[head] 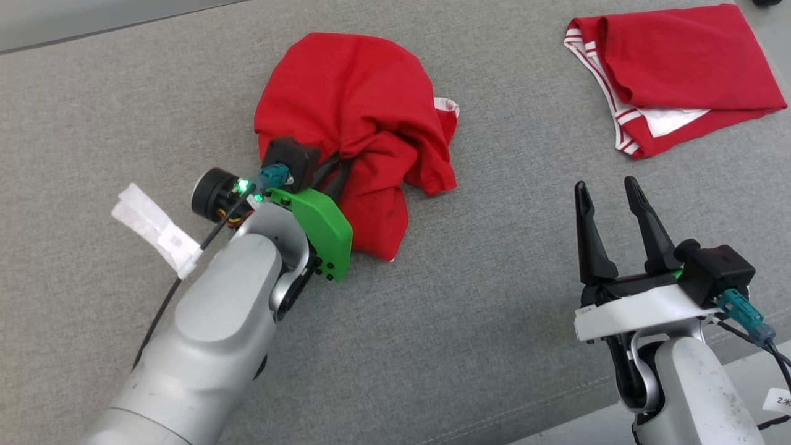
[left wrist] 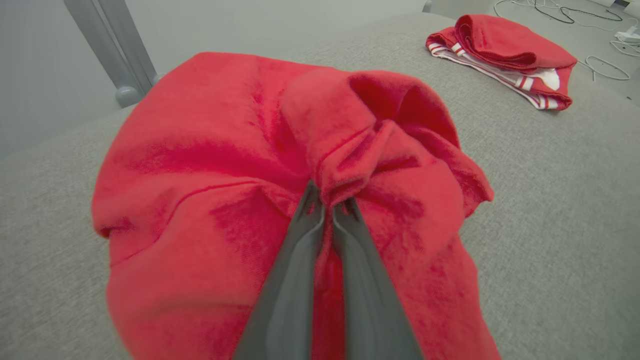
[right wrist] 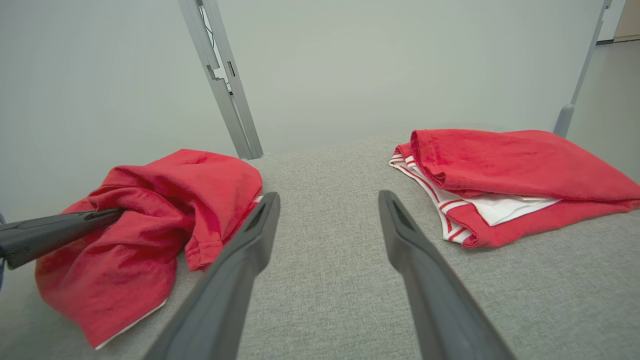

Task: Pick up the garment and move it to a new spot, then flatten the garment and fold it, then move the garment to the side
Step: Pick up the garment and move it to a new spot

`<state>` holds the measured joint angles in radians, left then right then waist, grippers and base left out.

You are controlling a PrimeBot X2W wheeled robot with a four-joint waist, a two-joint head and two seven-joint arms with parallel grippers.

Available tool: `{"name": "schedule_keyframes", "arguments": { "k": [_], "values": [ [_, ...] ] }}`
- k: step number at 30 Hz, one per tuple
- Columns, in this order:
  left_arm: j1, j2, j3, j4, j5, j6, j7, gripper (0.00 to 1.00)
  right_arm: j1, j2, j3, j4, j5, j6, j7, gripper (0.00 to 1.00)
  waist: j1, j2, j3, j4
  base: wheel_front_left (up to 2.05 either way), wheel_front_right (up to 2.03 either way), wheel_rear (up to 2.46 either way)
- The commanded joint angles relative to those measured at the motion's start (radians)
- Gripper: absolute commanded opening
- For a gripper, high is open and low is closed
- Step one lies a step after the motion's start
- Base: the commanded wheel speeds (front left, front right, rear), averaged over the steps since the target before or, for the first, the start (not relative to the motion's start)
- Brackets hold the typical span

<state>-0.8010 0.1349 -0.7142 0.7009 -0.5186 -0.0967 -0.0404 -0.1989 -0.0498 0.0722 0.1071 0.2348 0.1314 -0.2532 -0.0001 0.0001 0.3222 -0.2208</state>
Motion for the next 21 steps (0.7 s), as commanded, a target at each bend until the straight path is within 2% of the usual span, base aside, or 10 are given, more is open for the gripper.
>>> {"name": "schedule_keyframes", "arguments": {
  "k": [1,4,5,6,7,8,9,21],
  "values": [
    [0.014,-0.012,0.0,0.019,0.001,0.005,-0.024,0.0,0.002,-0.001,-0.002,0.003,-0.001,-0.002,-0.007,1.0,0.0001,-0.0001,-0.002,0.007,0.0,0.0,0.0],
    [0.024,-0.033,-0.012,0.055,-0.002,0.002,-0.061,0.0,0.006,-0.001,0.001,0.006,-0.006,-0.002,-0.007,1.0,0.0001,-0.0001,-0.007,0.018,0.0,0.0,0.0],
    [0.024,-0.039,-0.012,0.064,-0.007,0.0,-0.077,0.22,0.007,-0.001,0.002,0.007,-0.006,-0.002,-0.007,1.0,0.0001,-0.0001,-0.01,0.023,0.0,0.0,0.0],
    [0.024,-0.042,-0.014,0.072,-0.01,-0.001,-0.087,0.35,0.008,-0.002,0.003,0.009,-0.006,-0.002,-0.007,1.0,0.0001,-0.0001,-0.013,0.026,0.0,0.0,0.0],
    [0.024,-0.047,-0.015,0.081,-0.011,-0.002,-0.101,0.55,0.01,-0.002,0.003,0.011,-0.008,-0.002,-0.008,1.0,0.0001,-0.0001,-0.018,0.031,0.0,0.0,0.0],
    [0.023,-0.052,-0.017,0.086,-0.011,-0.003,-0.112,0.88,0.012,-0.001,0.003,0.012,-0.009,-0.002,-0.008,1.0,0.0001,-0.0001,-0.022,0.035,0.0,0.0,0.0],
    [0.022,-0.058,-0.018,0.095,-0.016,-0.003,-0.124,1.0,0.013,-0.001,0.004,0.015,-0.01,-0.002,-0.008,1.0,0.0001,-0.0001,-0.027,0.04,0.0,0.0,0.0],
    [0.037,-0.074,0.032,0.061,-0.025,0.033,-0.224,1.0,0.034,-0.002,-0.025,0.037,-0.053,-0.002,0.013,1.0,0.0001,-0.0001,-0.145,0.132,0.0,0.0,0.0]
  ]
}}
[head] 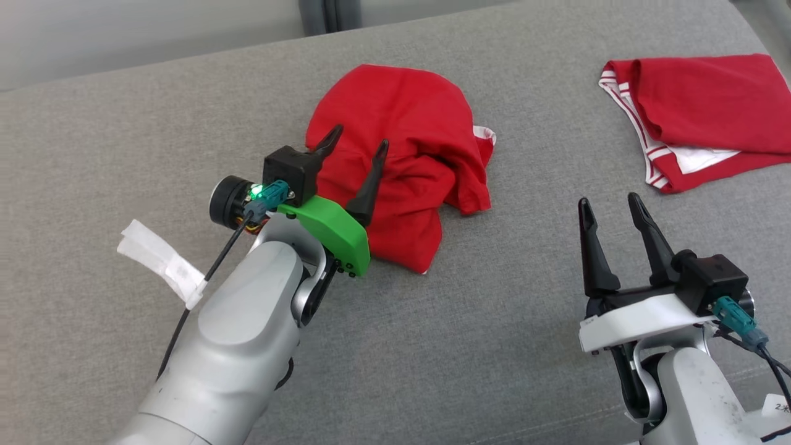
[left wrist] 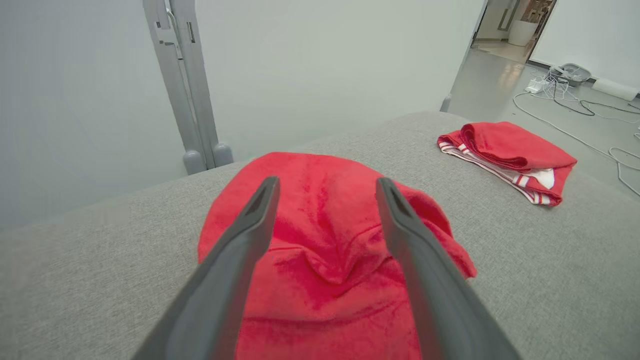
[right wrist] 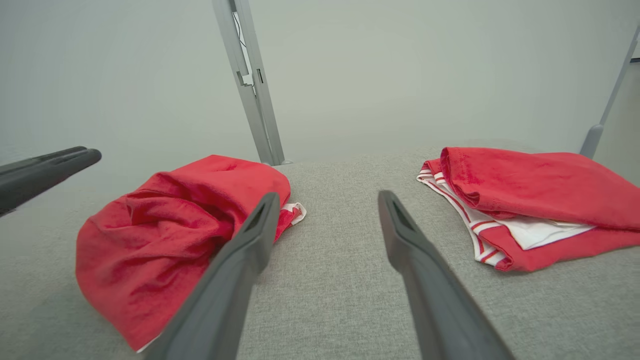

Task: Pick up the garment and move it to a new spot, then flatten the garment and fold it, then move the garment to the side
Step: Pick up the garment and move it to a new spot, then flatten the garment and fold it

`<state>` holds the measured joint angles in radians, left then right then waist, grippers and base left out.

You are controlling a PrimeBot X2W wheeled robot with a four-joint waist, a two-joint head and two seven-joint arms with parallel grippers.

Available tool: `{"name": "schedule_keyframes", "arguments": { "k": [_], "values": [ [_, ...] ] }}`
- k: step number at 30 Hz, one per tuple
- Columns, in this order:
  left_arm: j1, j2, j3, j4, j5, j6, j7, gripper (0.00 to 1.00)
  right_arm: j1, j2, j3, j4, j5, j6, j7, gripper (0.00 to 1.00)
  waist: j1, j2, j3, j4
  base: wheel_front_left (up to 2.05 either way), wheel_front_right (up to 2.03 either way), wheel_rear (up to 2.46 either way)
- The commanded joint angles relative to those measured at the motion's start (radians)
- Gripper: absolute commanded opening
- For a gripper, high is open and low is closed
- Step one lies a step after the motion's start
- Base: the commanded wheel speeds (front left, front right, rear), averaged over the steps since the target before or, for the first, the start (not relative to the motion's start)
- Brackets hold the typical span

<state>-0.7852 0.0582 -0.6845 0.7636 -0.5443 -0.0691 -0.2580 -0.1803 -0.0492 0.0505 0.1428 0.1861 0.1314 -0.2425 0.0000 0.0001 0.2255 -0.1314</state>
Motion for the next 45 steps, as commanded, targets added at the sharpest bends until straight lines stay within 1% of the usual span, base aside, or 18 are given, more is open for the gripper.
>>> {"name": "schedule_keyframes", "arguments": {
  "k": [1,5,12,16,20,23,26,28,35,45],
  "values": [
    [0.036,0.003,0.01,-0.009,0.002,0.009,-0.008,1.0,0.017,-0.002,-0.008,0.003,-0.01,-0.002,0.003,1.0,0.0,-0.0001,-0.062,0.053,0.0,0.0,0.0],
    [0.114,0.013,0.075,-0.093,0.012,0.039,-0.007,1.0,0.033,-0.003,-0.022,0.001,-0.023,-0.002,0.016,1.0,0.0,-0.0001,-0.113,0.094,0.0,0.0,0.0],
    [0.328,0.035,0.209,-0.249,0.042,0.103,-0.007,1.0,0.074,-0.003,-0.034,0.01,-0.03,-0.002,0.022,1.0,0.0,-0.0001,-0.18,0.157,0.0,0.0,0.0],
    [0.459,0.045,0.269,-0.335,0.085,0.128,-0.006,1.0,0.106,-0.002,-0.026,0.022,-0.017,-0.002,0.019,1.0,0.0,-0.0001,-0.202,0.179,0.0,0.0,0.0],
    [0.581,0.042,0.333,-0.414,0.112,0.148,-0.006,1.0,0.132,-0.002,-0.011,0.03,-0.002,-0.002,0.011,1.0,0.0,-0.0001,-0.213,0.191,0.0,0.0,0.0],
    [0.656,0.033,0.375,-0.452,0.131,0.152,-0.006,1.0,0.148,-0.003,0.001,0.045,0.013,-0.002,0.004,1.0,0.0,-0.0001,-0.221,0.194,0.0,0.0,0.0],
    [0.696,0.022,0.405,-0.472,0.147,0.154,-0.006,1.0,0.154,-0.002,0.004,0.06,0.031,-0.002,-0.002,1.0,0.0,-0.0001,-0.226,0.196,0.0,0.0,0.0],
    [0.717,0.013,0.423,-0.48,0.151,0.147,-0.006,1.0,0.158,-0.002,0.013,0.07,0.042,-0.002,-0.007,1.0,0.0,-0.0001,-0.229,0.194,0.0,0.0,0.0],
    [0.725,0.001,0.452,-0.482,0.171,0.127,-0.006,1.0,0.14,-0.003,0.037,0.097,0.05,-0.002,-0.017,1.0,0.0,-0.0001,-0.229,0.188,0.0,0.0,0.0],
    [0.721,-0.006,0.475,-0.476,0.193,0.111,-0.006,1.0,0.131,-0.003,0.024,0.11,0.041,-0.002,-0.022,1.0,0.0,-0.0001,-0.226,0.184,0.0,0.0,0.0]
  ]
}}
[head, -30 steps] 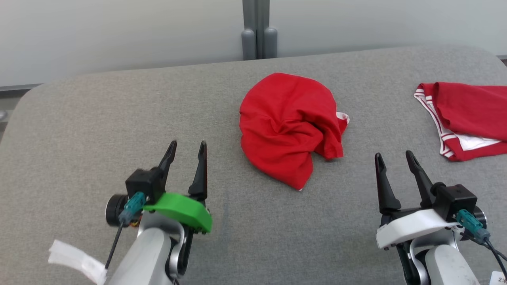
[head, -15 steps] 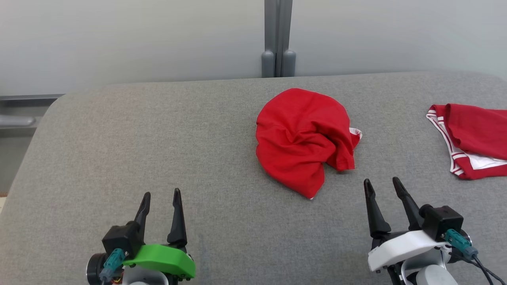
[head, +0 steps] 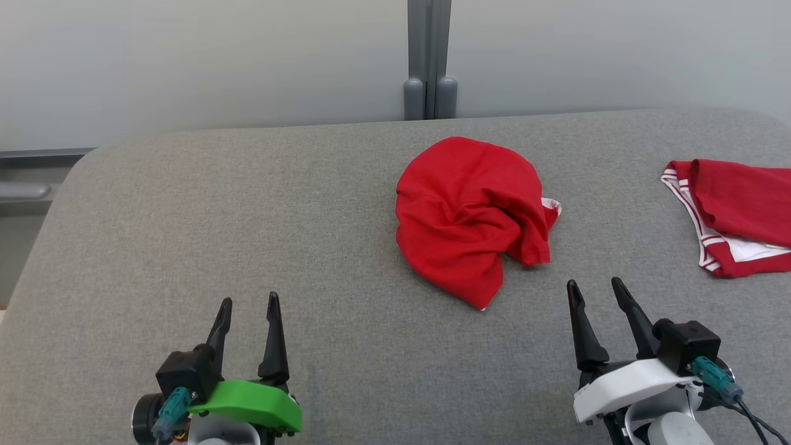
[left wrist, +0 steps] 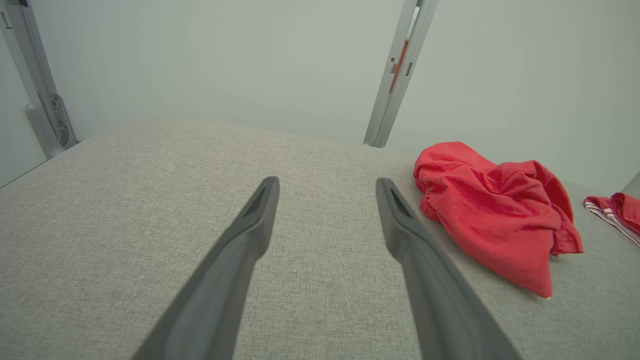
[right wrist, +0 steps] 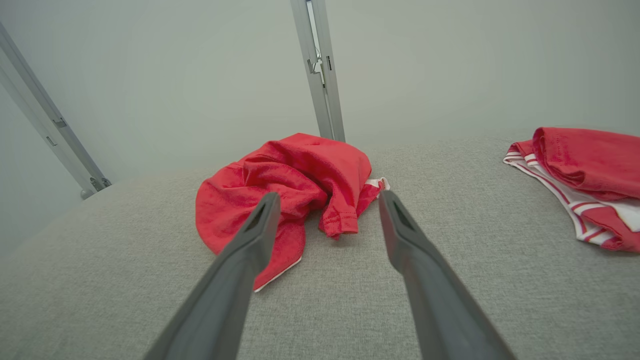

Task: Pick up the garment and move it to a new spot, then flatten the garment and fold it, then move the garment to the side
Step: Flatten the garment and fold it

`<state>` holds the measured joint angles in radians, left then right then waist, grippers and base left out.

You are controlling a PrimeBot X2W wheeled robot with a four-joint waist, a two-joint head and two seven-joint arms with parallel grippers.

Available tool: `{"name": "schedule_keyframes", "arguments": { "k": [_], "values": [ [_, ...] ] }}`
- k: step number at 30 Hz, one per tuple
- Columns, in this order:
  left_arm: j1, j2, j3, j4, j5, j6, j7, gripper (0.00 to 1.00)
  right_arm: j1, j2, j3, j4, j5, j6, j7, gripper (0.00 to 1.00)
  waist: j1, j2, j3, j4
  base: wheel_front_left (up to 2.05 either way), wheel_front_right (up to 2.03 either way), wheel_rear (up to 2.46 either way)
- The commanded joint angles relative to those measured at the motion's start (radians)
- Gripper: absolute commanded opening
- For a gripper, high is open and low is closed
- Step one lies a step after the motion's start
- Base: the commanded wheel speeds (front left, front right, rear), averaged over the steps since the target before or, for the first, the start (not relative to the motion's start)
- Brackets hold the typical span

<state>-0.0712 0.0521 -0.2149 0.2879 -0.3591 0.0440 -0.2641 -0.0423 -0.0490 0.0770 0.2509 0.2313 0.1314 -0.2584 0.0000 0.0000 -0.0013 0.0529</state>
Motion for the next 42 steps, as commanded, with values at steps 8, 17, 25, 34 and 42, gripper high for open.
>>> {"name": "schedule_keyframes", "arguments": {
  "k": [8,17,25,34,42],
  "values": [
    [0.001,-0.001,0.009,0.002,0.011,-0.005,0.0,1.0,-0.009,-0.003,-0.01,0.001,-0.007,-0.002,-0.006,1.0,0.0,0.0,0.012,0.0,0.0,0.0,0.0],
    [-0.05,-0.001,-0.026,0.012,0.013,-0.013,0.0,1.0,-0.037,-0.003,-0.018,-0.019,-0.018,-0.002,-0.007,1.0,0.0,0.0,0.074,-0.014,0.0,0.0,0.0],
    [-0.26,-0.001,-0.138,0.165,0.035,-0.054,0.032,1.0,-0.095,-0.003,0.003,-0.033,-0.023,-0.002,-0.008,1.0,0.0,0.0,0.174,-0.082,0.0,0.0,0.0],
    [-0.482,0.001,-0.231,0.357,-0.047,-0.086,0.081,1.0,-0.153,-0.003,0.028,-0.039,0.004,-0.002,-0.008,1.0,0.0,0.0,0.275,-0.197,0.0,0.0,0.0],
    [-0.571,0.001,-0.269,0.487,-0.122,-0.091,0.078,0.0,-0.164,-0.002,0.016,-0.043,0.022,-0.002,-0.008,1.0,0.0,0.0,0.304,-0.252,0.0,0.0,0.0]
  ]
}}
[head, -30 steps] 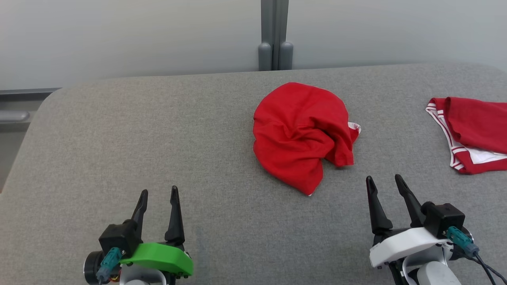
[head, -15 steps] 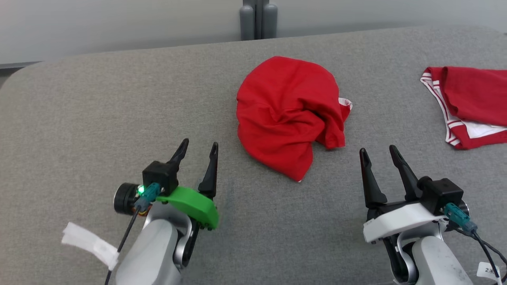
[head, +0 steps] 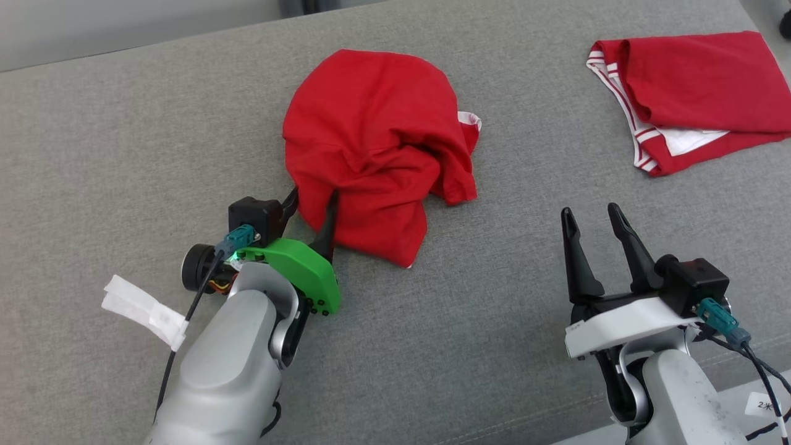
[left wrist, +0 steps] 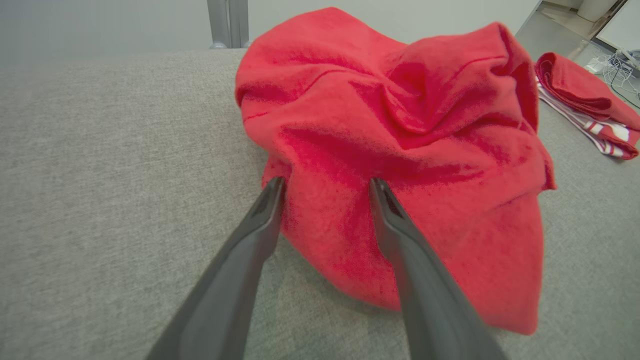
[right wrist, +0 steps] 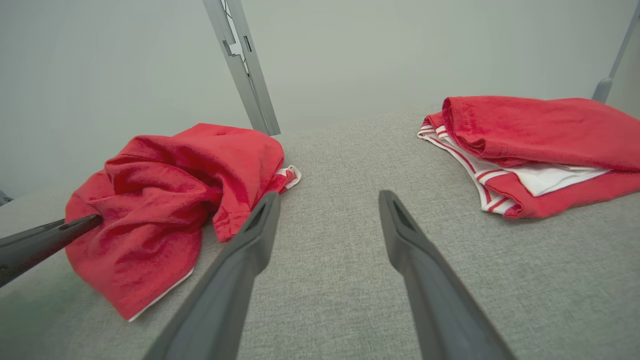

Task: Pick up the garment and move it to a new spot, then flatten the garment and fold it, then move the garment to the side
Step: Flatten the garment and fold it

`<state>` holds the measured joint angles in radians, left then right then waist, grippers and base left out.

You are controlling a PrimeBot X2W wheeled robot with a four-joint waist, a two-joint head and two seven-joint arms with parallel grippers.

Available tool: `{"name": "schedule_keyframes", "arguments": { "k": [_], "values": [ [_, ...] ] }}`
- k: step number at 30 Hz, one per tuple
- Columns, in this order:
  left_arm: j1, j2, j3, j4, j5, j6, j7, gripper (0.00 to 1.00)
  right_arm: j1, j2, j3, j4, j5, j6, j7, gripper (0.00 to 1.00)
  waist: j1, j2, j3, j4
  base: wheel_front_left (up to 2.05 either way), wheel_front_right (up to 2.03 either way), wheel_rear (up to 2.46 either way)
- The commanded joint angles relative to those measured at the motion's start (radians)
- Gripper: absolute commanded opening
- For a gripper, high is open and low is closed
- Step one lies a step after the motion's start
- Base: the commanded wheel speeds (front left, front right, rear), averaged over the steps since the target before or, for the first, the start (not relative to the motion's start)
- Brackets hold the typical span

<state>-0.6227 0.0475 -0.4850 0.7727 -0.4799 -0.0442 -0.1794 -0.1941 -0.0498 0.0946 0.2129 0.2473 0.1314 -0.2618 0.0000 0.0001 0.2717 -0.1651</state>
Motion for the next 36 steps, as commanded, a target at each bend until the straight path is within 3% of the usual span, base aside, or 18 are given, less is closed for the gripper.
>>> {"name": "schedule_keyframes", "arguments": {
  "k": [1,10,16,19,29,36],
  "values": [
    [-0.027,0.006,-0.002,0.01,-0.005,-0.005,-0.022,0.0,-0.011,-0.001,-0.004,-0.004,0.006,-0.002,-0.004,1.0,0.0,-0.0001,0.03,-0.036,0.0,0.0,0.0],
    [-0.045,0.013,0.036,-0.031,0.003,0.054,-0.086,0.0,0.015,-0.002,-0.03,0.001,-0.01,-0.002,-0.004,1.0,0.0,-0.0001,-0.021,0.017,0.0,0.0,0.0],
    [0.017,0.04,0.118,-0.234,0.071,0.11,-0.086,0.0,0.034,-0.002,-0.028,0.006,-0.014,-0.002,-0.004,1.0,0.0,-0.0001,-0.058,0.051,0.0,0.0,0.0],
    [0.04,0.041,0.114,-0.307,0.111,0.107,-0.086,0.0,0.042,-0.002,-0.022,0.01,-0.013,-0.002,-0.004,1.0,0.0,-0.0001,-0.068,0.051,0.0,0.0,0.0],
    [0.11,0.007,-0.11,-0.248,0.107,0.016,-0.057,0.0,0.044,-0.002,0.009,0.025,0.002,-0.002,-0.004,1.0,0.0,-0.0001,-0.065,-0.02,0.0,0.0,0.0],
    [0.147,0.006,-0.321,-0.202,-0.02,0.025,-0.054,0.0,0.046,-0.002,0.011,0.029,0.004,-0.002,-0.004,1.0,0.0,-0.0001,-0.047,-0.066,0.0,0.0,0.0]
  ]
}}
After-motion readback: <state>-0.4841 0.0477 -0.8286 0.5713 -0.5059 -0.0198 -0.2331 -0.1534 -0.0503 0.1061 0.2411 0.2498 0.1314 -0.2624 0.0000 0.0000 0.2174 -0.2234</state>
